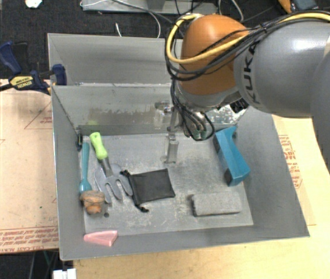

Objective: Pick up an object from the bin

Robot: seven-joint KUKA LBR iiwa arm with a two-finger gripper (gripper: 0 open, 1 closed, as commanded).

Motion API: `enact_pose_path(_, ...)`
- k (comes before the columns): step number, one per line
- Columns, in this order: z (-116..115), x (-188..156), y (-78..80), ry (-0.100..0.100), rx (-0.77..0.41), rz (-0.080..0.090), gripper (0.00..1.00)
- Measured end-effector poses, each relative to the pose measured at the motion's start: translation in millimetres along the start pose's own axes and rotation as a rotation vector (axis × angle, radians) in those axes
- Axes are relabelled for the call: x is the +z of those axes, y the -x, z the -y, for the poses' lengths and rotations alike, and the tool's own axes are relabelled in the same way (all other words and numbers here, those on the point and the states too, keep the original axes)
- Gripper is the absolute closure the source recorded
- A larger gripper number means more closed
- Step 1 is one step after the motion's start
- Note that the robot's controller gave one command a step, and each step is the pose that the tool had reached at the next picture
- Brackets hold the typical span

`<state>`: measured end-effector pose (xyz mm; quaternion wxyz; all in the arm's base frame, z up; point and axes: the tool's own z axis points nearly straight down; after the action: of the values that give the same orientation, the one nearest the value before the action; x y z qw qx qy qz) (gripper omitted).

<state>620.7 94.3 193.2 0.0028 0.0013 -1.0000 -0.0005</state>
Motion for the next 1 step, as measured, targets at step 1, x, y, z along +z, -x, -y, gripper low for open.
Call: enact_pose_path(1, 0.5, -5.3, 1.2, 0.001, 0.002, 0.008, 0.0)
